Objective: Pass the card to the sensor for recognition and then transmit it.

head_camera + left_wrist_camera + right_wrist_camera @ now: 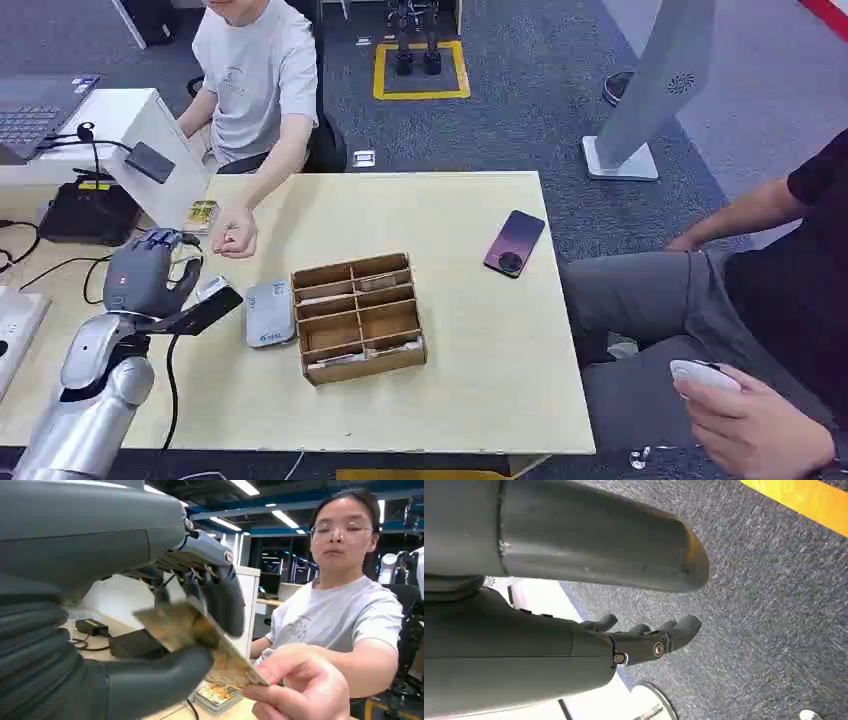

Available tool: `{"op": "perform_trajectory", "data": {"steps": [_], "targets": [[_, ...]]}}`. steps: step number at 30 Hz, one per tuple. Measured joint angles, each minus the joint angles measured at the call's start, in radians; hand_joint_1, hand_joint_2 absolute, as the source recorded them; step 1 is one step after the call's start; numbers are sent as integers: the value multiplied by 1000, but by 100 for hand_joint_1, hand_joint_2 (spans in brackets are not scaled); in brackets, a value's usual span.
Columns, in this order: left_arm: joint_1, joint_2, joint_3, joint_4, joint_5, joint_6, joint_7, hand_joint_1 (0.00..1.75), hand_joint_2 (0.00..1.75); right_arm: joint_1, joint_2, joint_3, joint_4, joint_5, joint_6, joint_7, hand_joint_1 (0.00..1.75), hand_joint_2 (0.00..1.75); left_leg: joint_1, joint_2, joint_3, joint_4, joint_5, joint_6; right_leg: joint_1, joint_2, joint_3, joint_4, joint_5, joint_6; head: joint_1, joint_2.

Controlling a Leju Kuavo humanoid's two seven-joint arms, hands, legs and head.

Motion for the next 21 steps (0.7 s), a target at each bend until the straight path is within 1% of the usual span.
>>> {"op": "perform_trajectory", "data": {"steps": [4,6,8,10,14,15,16,17,18,20,21], "targets": [[0,-4,9,-1,24,5,-16,175,175,-1,0,0,0,6,0,-2,0,0,0,0,0,0,0,0,0,0,0,0,0,0,0,0],[5,-9,15,-5,61,18,-42,175,175,-2,0,0,0,8,-2,-8,0,0,0,0,0,0,0,0,0,0,0,0,0,0,0,0],[11,-18,28,-12,104,31,-68,175,175,-4,2,0,0,9,-2,-8,0,0,0,0,0,0,0,0,0,0,0,0,0,0,0,0],[17,-32,42,-21,161,27,-92,175,175,-6,3,0,0,11,-2,-8,0,0,0,0,0,0,0,0,0,0,0,0,0,0,0,0],[24,-54,61,-33,196,19,-103,175,175,-6,4,0,0,12,-3,-8,0,0,0,0,0,0,0,0,0,0,0,0,0,0,0,0],[24,-59,64,-35,218,0,-101,175,175,-6,4,0,0,12,-3,-8,0,0,0,0,0,0,0,0,0,0,0,0,0,0,0,0],[24,-65,70,-37,258,-32,-90,175,175,-6,4,0,0,11,-5,-8,0,0,0,0,0,0,0,0,0,0,0,0,0,0,0,0],[24,-77,80,-37,312,-77,-64,175,175,-6,4,0,0,11,-10,-5,0,0,0,0,0,0,0,0,0,0,0,0,0,0,0,0],[24,-91,90,-37,377,-145,-17,175,175,-5,4,0,0,8,-18,-1,0,0,0,0,0,0,0,0,0,0,0,0,0,0,0,0],[24,-103,95,-36,419,-215,38,175,175,-3,4,0,0,8,-23,0,0,0,0,-1,0,0,0,0,0,0,0,0,0,0,0,0],[24,-106,95,-35,423,-237,59,175,175,-1,4,0,0,8,-24,-1,0,0,0,0,0,0,0,0,0,0,0,0,0,0,0,0]]}}
